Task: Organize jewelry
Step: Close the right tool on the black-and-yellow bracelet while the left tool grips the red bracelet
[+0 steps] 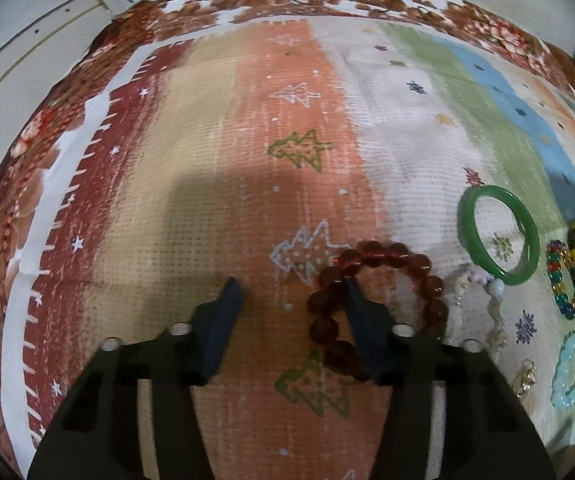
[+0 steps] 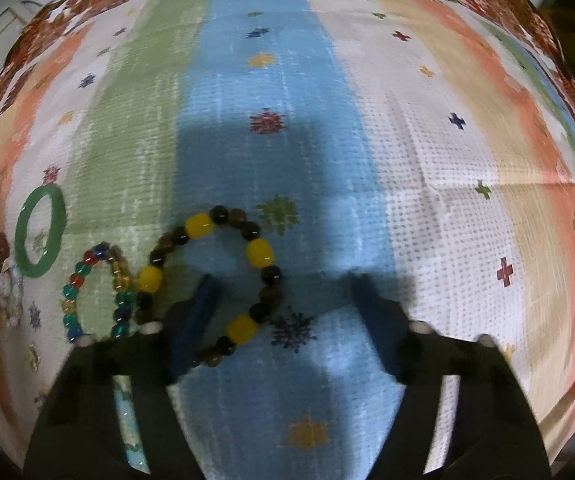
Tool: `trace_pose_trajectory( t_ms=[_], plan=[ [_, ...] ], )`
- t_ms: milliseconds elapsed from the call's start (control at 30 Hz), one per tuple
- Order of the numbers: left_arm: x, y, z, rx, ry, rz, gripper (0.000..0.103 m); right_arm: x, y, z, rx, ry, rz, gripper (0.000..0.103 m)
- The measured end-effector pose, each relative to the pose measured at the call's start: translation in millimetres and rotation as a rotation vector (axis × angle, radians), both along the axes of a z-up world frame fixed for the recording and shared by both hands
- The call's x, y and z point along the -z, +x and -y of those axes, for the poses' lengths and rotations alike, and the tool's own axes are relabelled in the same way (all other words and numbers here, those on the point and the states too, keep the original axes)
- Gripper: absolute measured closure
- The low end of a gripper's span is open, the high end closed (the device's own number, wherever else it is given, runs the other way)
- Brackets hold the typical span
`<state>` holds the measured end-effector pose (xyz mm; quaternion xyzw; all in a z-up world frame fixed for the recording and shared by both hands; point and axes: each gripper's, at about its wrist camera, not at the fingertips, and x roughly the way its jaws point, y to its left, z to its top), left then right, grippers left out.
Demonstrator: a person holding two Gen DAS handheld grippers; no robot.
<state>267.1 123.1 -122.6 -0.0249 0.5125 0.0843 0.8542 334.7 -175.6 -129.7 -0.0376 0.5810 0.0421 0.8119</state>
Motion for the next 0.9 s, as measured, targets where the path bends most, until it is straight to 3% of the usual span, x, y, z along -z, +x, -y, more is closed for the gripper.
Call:
trace_pose_trajectory(
  t_ms=[67,100,133,167,467,900],
  plan=[
    [0,0,2,0.012,0.000,-0.001,0.077,0,0,-2,-0.013,0.004,-0.001,0.052],
    [0,0,4,0.027,0.005,-0.001,0.088,-1,0,-3,-0.024,0.007,-0.001,0.068],
    [0,0,5,0.032,0.014,-0.002,0.088,-3,-1,-5,-0.034,0.009,0.000,0.089],
    [0,-1,6,0.034,0.018,-0.002,0.089,-3,-1,-6,-0.037,0.011,-0.002,0.092],
    [-19,-11,-2,0.005,-0.033,0.020,0.090,-11,-5,-1,-0.035,0.074,-0.017,0.092],
    [-59,-38,7,0.018,-0.079,0.094,0.090,-59,-37,-5,-0.089,0.155,0.044,0.092]
  ],
)
